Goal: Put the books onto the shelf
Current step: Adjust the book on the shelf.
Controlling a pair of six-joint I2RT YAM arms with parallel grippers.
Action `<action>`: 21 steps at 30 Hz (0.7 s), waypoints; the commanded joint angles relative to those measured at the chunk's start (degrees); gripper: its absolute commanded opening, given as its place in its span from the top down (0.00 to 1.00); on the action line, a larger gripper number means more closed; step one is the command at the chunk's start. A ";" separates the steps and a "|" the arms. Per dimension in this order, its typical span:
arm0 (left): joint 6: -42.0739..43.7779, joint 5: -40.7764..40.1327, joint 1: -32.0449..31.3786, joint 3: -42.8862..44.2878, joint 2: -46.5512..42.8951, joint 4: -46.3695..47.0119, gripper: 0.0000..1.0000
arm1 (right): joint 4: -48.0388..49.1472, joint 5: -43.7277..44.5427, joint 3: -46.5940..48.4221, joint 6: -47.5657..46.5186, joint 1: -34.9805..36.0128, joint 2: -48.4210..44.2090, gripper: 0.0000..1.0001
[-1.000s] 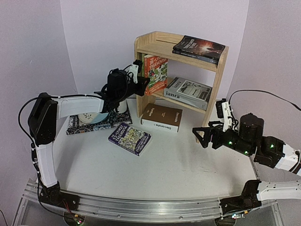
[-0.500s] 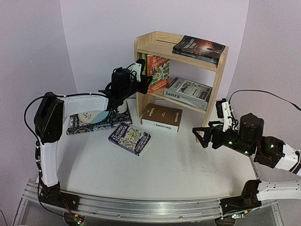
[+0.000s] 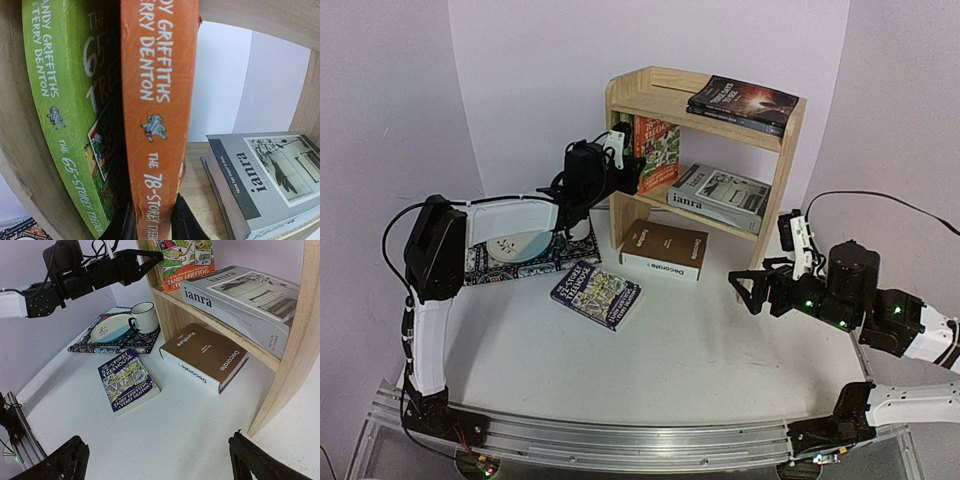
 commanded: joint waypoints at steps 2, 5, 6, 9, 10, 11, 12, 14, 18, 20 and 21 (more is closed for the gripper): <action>-0.78 -1.29 1.09 5.35 0.78 2.31 0.83 | 0.86 0.91 2.67 -0.72 0.14 0.58 0.02; -1.80 -1.31 1.24 5.20 0.25 2.12 0.82 | 0.78 0.88 2.74 -0.72 0.16 0.52 0.02; -2.28 -1.04 1.28 5.04 0.05 2.06 0.82 | 0.78 0.89 2.75 -0.74 0.14 0.51 0.02; -3.30 -0.12 1.26 4.50 -0.40 1.88 0.82 | 0.77 0.86 2.85 -0.64 0.19 0.49 0.02; -3.65 0.01 1.28 4.32 -0.46 1.84 0.82 | 0.77 0.76 2.85 -0.60 0.18 0.50 0.02; -3.84 0.05 1.33 4.18 -0.51 1.78 0.81 | 0.77 0.72 2.84 -0.50 0.14 0.46 0.02; -3.90 -0.01 1.31 4.04 -0.53 1.71 0.81 | 0.77 0.60 2.79 -0.34 0.16 0.43 0.02; -3.77 -0.55 1.34 3.91 -0.60 1.61 0.81 | 0.68 0.29 2.77 -0.11 0.18 0.26 0.02; -3.73 -1.42 1.55 3.45 -1.13 1.49 0.81 | 0.28 0.42 2.54 0.03 0.14 -0.53 0.02; -4.13 -1.52 1.71 3.47 -1.24 1.25 0.81 | 0.24 0.53 2.40 0.14 0.15 -0.73 0.02; -4.33 -1.53 1.80 3.47 -1.29 1.11 0.81 | 0.24 0.54 2.46 0.15 0.19 -0.71 0.02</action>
